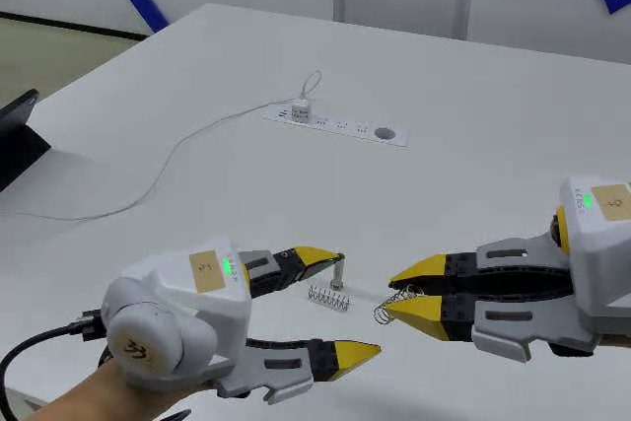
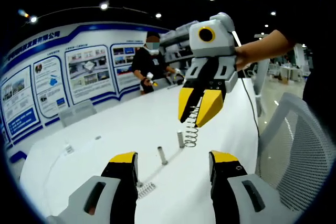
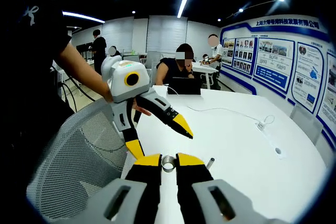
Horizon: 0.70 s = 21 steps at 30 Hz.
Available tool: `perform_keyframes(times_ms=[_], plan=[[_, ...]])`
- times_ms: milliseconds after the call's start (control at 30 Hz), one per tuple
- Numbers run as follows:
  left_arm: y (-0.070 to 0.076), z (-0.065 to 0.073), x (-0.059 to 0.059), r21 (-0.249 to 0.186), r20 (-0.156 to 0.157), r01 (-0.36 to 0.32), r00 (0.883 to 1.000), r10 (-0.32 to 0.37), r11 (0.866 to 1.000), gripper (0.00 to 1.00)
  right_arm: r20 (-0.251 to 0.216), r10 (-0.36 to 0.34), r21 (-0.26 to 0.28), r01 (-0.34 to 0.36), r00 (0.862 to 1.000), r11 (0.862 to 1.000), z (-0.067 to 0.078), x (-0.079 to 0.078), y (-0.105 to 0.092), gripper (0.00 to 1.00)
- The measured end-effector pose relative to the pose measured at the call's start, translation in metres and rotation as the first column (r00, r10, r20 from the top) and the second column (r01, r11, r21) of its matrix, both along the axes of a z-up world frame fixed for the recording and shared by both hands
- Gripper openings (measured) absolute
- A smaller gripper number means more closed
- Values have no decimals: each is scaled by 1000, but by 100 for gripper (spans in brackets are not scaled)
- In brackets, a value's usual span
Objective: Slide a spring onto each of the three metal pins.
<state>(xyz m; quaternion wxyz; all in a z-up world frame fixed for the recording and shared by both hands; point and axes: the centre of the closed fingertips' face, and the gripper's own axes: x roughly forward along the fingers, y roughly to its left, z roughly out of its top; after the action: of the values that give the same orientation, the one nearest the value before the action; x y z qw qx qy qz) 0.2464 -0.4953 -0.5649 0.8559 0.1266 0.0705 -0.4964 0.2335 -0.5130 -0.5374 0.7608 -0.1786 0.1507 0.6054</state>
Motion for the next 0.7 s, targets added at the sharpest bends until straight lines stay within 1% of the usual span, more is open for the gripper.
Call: perform_keyframes(times_ms=[133,200,300,367,433,500,567,633,700], plan=[[7,-2,1,2,-10,-10,1000,10,1000,60,-7,-21,-2,21,1000,1000,-2,3,-3,11],[10,-2,1,-5,-19,-13,1000,13,1000,62,-10,-31,-5,31,999,1000,-4,5,-4,11],[14,-4,2,-11,-34,-18,999,18,1000,66,-11,-43,-21,43,999,999,-7,6,-8,11],[19,-7,5,2,-30,-44,999,44,999,73,-13,-59,-24,59,998,998,-9,9,-12,11],[25,-11,8,7,-42,-66,997,66,998,84,-17,-77,-30,77,997,997,-11,13,-16,11],[31,-14,12,4,-49,-92,994,92,996,89,-18,-95,-36,95,995,995,-13,18,-20,11],[37,-14,16,-19,-61,-131,990,129,991,94,-21,-114,-40,113,993,993,-14,22,-24,11],[43,-14,18,-38,-75,-155,985,152,987,99,-27,-128,-47,127,991,991,-16,26,-27,11],[49,-15,20,-48,-86,-178,981,173,983,100,-28,-144,-55,142,989,988,-17,31,-31,11]])
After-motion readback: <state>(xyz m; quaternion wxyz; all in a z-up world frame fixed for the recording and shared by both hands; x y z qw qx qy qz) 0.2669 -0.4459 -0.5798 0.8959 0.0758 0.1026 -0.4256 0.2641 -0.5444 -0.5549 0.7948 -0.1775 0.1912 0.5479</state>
